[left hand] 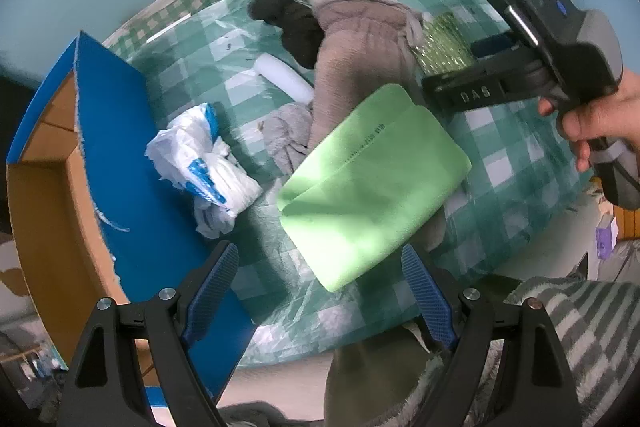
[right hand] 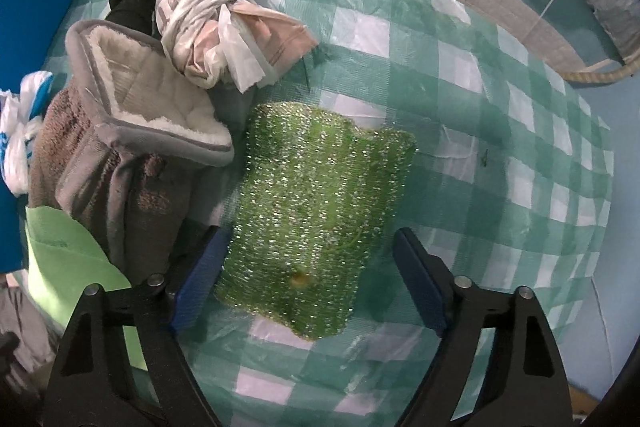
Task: Organize soft objects
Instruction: 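Lower the right tool onto the green glittery scrubber and close it, then grasp the light-green felt cloth with the left tool while the right tool holds the scrubber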
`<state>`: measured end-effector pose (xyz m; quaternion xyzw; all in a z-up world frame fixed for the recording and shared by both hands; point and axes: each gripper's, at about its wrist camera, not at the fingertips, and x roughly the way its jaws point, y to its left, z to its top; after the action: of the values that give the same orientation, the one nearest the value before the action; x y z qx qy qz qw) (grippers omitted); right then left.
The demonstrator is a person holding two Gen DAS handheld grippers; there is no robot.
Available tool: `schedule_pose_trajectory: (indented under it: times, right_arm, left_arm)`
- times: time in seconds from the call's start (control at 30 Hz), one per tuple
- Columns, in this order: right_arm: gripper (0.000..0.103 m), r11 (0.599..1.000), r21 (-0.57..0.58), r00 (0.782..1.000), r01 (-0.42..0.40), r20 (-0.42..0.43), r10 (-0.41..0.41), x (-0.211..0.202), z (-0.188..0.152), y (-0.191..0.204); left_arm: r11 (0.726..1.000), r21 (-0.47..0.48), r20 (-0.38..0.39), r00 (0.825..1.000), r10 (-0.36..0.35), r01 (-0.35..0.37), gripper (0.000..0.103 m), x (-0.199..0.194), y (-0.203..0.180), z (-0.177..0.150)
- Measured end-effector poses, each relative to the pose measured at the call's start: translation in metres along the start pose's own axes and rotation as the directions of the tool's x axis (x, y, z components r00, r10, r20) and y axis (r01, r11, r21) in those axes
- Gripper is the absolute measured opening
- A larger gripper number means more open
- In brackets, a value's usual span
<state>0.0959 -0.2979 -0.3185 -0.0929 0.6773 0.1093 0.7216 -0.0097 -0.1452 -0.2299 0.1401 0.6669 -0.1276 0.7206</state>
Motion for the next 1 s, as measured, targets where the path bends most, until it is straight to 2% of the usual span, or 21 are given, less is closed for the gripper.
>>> schedule_pose_trajectory:
  times: [0.1,0.17,0.23,0.37,0.57,0.73,0.9,1.0]
  right_arm:
    - [0.071,1.0,0.005,1.0,-0.025,0.006,0.025,0.0,-0.001,0.0]
    - [0.057,1.0,-0.002,0.999,-0.03,0.019,0.03,-0.003,-0.004,0.003]
    - [0.029,0.999,-0.009,0.999,-0.033,0.034,0.033,-0.008,-0.006,0.005]
    - [0.025,0.994,0.044,0.994,-0.104,0.039,0.103,-0.013,-0.012,-0.004]
    - [0.025,0.984,0.104,0.989,-0.146,0.032,0.144,-0.019,-0.025,-0.021]
    - [0.025,0.973,0.15,0.985,-0.173,0.03,0.171,-0.019,-0.032,-0.034]
    - [0.025,0.969,0.168,0.984,-0.181,0.031,0.178,-0.021,-0.034,-0.037]
    - [0.025,0.967,0.176,0.983,-0.184,0.028,0.182,-0.019,-0.03,-0.045]
  left_arm:
    - [1.0,0.028,-0.003,1.0,-0.002,0.002,0.085,0.003,-0.007,0.0]
    - [0.999,0.042,-0.002,1.0,-0.004,0.005,0.085,0.004,-0.011,-0.001]
    - [0.998,0.058,-0.005,1.0,-0.005,0.005,0.085,0.007,-0.016,0.001]
    - [0.996,0.093,-0.002,1.0,-0.008,0.008,0.085,0.012,-0.029,0.005]
    - [0.989,0.15,-0.015,1.0,0.004,-0.002,0.085,0.027,-0.047,0.012]
    - [0.981,0.192,-0.016,1.0,0.021,-0.017,0.085,0.036,-0.061,0.016]
    - [0.981,0.194,-0.03,0.999,0.018,-0.012,0.085,0.043,-0.066,0.021]
    - [0.981,0.188,-0.027,0.999,0.041,-0.036,0.085,0.05,-0.065,0.026]
